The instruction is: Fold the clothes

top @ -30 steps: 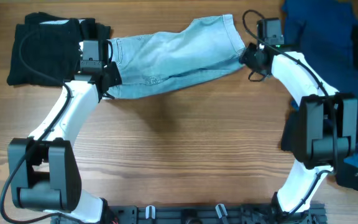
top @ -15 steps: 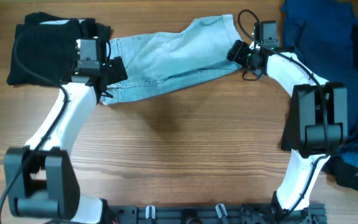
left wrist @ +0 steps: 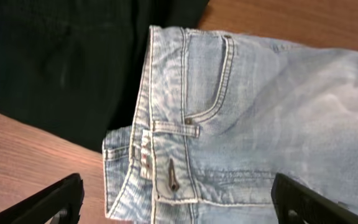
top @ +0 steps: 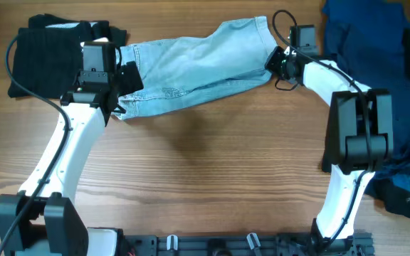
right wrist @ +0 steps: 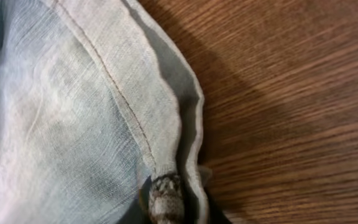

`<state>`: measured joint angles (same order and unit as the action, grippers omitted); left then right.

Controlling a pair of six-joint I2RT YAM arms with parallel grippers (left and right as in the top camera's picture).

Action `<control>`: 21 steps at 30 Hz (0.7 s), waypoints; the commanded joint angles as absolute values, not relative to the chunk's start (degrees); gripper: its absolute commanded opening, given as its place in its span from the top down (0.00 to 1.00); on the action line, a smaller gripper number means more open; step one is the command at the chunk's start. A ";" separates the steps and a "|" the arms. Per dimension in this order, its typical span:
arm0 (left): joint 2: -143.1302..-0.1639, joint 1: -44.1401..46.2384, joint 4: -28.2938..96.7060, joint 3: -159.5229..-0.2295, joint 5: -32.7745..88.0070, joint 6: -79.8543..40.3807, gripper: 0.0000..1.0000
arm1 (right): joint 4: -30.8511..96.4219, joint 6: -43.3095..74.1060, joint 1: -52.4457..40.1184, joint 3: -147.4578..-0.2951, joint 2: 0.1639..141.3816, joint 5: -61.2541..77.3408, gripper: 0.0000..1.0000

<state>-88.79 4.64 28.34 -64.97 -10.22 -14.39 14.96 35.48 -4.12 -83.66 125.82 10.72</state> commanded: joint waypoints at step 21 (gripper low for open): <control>-80.73 9.15 28.91 -64.95 -5.39 -18.68 0.00 | 33.69 15.73 12.80 -88.16 115.28 32.40 0.96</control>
<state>-84.97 9.10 29.82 -64.97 -6.02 -16.45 33.85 24.53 14.06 -87.15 121.05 23.57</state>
